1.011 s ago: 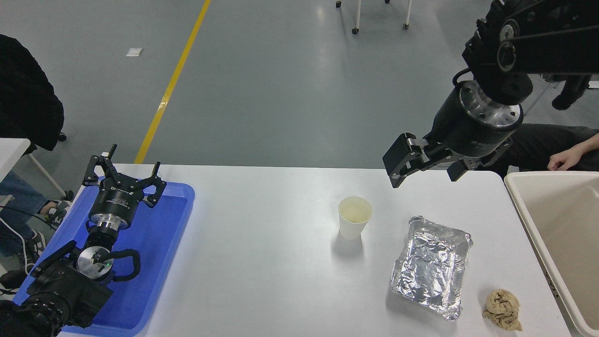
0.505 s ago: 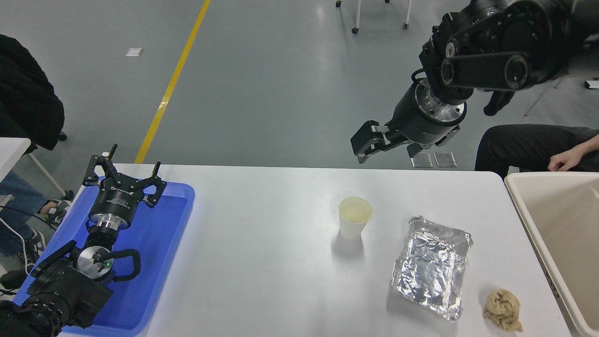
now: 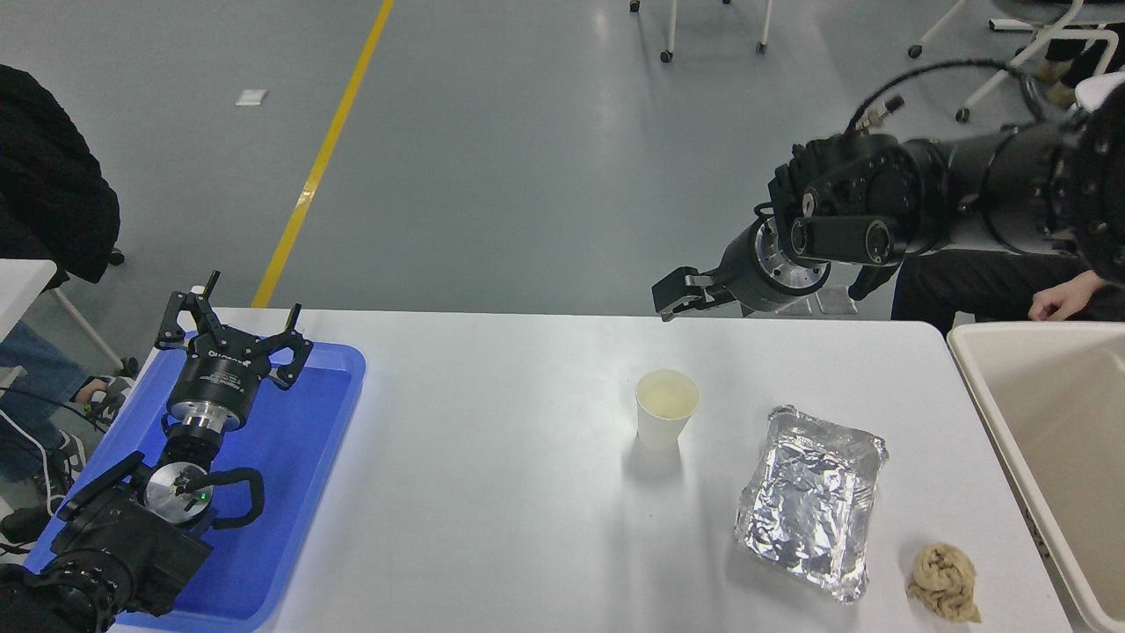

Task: Pick up paper cup place in dustbin

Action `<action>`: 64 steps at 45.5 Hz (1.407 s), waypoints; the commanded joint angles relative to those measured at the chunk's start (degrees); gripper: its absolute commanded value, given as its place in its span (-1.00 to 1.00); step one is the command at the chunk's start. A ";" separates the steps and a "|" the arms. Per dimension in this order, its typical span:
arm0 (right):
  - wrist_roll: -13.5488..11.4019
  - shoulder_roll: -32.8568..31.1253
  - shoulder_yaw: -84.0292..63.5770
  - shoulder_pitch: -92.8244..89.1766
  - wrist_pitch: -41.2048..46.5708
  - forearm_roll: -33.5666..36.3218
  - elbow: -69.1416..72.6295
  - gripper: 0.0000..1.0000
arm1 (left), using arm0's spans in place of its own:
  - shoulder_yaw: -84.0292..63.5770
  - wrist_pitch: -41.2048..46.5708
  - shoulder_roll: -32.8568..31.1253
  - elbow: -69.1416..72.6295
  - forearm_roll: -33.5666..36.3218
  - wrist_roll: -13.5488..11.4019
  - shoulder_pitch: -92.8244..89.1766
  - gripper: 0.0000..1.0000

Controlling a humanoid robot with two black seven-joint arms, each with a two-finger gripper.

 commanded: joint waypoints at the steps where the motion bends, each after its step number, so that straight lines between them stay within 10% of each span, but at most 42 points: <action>1: 0.01 0.04 1.38 -7.84 -2.83 -2.57 -3.92 1.00 | 0.00 0.00 0.00 0.00 0.00 0.00 0.00 1.00; 64: -4.21 0.04 7.88 -26.03 -6.79 -7.14 -17.72 0.80 | 0.00 0.00 0.00 0.00 0.00 0.00 0.08 1.00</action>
